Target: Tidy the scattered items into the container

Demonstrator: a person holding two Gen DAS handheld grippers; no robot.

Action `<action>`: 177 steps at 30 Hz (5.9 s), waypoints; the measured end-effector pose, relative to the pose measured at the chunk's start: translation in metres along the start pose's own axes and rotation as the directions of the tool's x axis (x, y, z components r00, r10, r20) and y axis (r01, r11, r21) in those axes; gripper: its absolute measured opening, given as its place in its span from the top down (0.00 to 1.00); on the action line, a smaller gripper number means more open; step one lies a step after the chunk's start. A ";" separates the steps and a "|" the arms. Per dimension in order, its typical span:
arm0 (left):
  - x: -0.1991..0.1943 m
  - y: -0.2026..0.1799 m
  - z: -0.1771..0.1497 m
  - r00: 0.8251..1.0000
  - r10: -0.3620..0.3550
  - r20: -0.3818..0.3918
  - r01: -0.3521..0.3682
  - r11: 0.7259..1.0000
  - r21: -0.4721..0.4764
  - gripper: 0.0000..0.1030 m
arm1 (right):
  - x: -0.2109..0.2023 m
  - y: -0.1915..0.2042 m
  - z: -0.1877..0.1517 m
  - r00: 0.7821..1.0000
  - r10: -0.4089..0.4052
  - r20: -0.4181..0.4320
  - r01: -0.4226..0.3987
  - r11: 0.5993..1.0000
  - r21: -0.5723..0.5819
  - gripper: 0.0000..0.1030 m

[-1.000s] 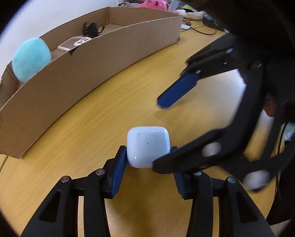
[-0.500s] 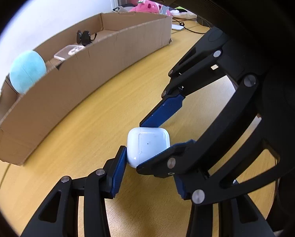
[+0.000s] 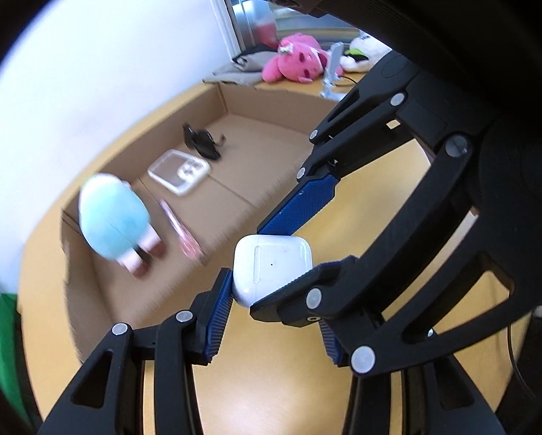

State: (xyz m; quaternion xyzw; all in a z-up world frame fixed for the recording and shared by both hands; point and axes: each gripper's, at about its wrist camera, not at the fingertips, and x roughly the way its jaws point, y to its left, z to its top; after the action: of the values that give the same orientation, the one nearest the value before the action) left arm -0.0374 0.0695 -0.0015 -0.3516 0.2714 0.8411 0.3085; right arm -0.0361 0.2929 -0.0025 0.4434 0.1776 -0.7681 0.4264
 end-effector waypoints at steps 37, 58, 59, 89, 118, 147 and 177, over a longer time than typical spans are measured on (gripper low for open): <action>0.130 0.067 0.116 0.975 -0.174 -0.141 0.179 0.983 0.027 0.58 | 0.047 -0.194 0.068 0.995 0.063 -0.079 -0.047 0.980 0.195 0.55; 0.192 0.073 0.093 0.911 -0.321 -0.258 0.317 0.947 -0.058 0.58 | 0.114 -0.231 0.046 0.963 0.173 -0.207 -0.100 0.941 0.324 0.55; 0.192 0.072 0.092 0.910 -0.321 -0.261 0.318 0.946 -0.058 0.58 | 0.117 -0.230 0.045 0.961 0.178 -0.210 -0.103 0.940 0.326 0.55; 0.051 0.077 0.081 0.996 -0.071 -0.057 0.060 0.983 -0.176 0.40 | -0.003 -0.203 0.022 0.996 -0.087 0.036 0.066 0.922 0.381 0.04; -0.036 0.099 0.003 0.909 0.418 0.003 -0.302 0.663 -0.685 0.21 | -0.052 -0.095 -0.020 0.908 -0.364 0.208 0.243 0.861 0.447 0.00; -0.034 0.084 0.008 0.888 0.456 -0.057 -0.368 0.631 -0.683 0.21 | -0.048 -0.097 -0.038 0.903 -0.391 0.178 0.269 0.838 0.475 0.00; -0.024 0.091 -0.005 0.902 0.419 -0.105 -0.362 0.599 -0.714 0.21 | -0.033 -0.095 -0.035 0.913 -0.381 0.145 0.277 0.841 0.464 0.00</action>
State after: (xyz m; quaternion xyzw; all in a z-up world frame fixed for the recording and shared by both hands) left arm -0.0867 -0.0021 0.0359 -0.3442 -0.0206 0.9380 -0.0355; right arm -0.0869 0.3870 -0.0043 0.3970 0.0251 -0.8964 0.1954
